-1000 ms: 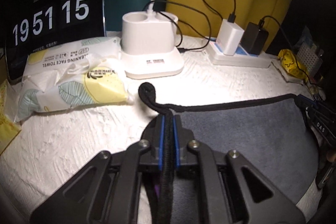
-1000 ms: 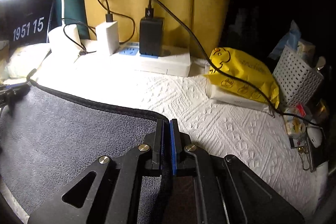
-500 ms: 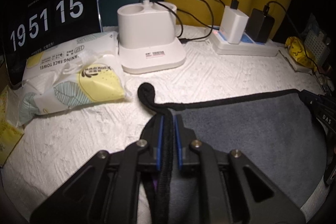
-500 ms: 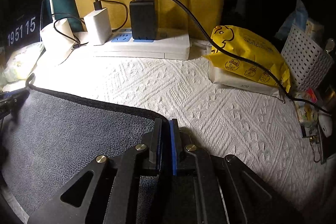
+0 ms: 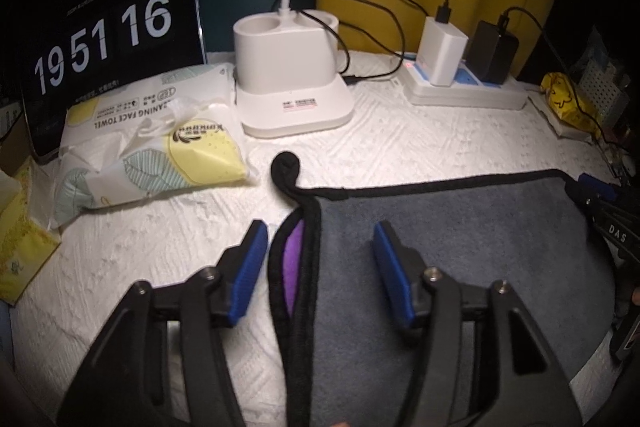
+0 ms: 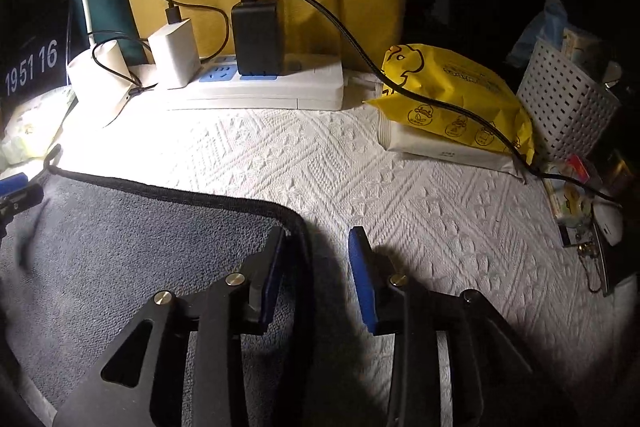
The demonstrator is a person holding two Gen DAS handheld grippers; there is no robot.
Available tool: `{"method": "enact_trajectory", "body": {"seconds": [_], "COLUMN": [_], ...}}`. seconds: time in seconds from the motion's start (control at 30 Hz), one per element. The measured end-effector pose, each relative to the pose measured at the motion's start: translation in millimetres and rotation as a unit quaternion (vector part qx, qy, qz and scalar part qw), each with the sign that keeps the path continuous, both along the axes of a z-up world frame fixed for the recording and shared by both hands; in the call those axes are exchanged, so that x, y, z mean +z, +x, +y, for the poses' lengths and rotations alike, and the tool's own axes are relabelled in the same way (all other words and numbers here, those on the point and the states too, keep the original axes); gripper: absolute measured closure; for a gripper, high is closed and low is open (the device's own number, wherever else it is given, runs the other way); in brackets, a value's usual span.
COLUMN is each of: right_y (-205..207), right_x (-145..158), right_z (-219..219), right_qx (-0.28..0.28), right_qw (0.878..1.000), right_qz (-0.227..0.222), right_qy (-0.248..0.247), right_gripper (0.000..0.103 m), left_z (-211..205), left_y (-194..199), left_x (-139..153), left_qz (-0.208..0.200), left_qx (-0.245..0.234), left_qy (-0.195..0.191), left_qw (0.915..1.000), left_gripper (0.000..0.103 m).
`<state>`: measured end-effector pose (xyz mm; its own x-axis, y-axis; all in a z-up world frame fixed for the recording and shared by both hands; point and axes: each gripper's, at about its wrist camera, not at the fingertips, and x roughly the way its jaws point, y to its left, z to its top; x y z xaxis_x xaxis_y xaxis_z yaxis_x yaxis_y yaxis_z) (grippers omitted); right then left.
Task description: Fold towel
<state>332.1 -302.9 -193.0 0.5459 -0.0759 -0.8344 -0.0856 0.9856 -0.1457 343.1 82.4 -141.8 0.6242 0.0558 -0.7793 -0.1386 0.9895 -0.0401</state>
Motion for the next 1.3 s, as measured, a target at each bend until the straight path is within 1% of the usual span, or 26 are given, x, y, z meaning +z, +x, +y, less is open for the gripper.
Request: {"method": "enact_trajectory", "body": {"seconds": [0.1,0.17,0.27,0.37,0.63,0.73,1.17,1.2,1.23,1.3], "right_y": [-5,-11,-20,-31,-59,-67,-109,-113,-115,-123], "right_x": [2,4,8,14,33,39,63,65,67,72], "right_z": [0,0,1,3,12,15,32,33,33,35], "right_qx": [0.000,-0.001,-0.004,-0.005,-0.003,-0.001,0.011,0.011,0.011,0.012], "right_qw": [1.000,1.000,1.000,1.000,1.000,1.000,1.000,0.999,0.999,0.999], "right_qz": [0.004,0.006,0.007,0.004,-0.007,-0.010,-0.028,-0.031,-0.033,-0.038], "right_qy": [-0.001,-0.001,0.002,0.003,0.003,0.000,0.008,0.008,0.009,0.010], "right_gripper": [0.064,0.059,0.053,0.050,0.046,0.046,0.046,0.046,0.046,0.046], "left_z": [-3,-2,-1,-2,-12,-14,-25,-27,-29,-33], "left_y": [0,-6,-15,-26,-50,-62,-113,-117,-122,-130], "left_x": [2,5,7,11,21,27,49,51,53,57], "left_qz": [0.000,-0.001,-0.003,-0.007,-0.018,-0.029,-0.055,-0.061,-0.067,-0.076], "left_qx": [0.001,0.002,0.001,-0.002,-0.020,-0.022,-0.026,-0.029,-0.032,-0.035], "left_qy": [0.000,-0.003,-0.008,-0.010,-0.027,-0.039,-0.037,-0.038,-0.037,-0.038], "left_qw": [1.0000,1.0000,1.0000,0.9999,0.9993,0.9986,0.9975,0.9970,0.9965,0.9958], "left_gripper": [0.045,0.045,0.038,0.037,0.036,0.036,0.036,0.033,0.023,0.014]}}
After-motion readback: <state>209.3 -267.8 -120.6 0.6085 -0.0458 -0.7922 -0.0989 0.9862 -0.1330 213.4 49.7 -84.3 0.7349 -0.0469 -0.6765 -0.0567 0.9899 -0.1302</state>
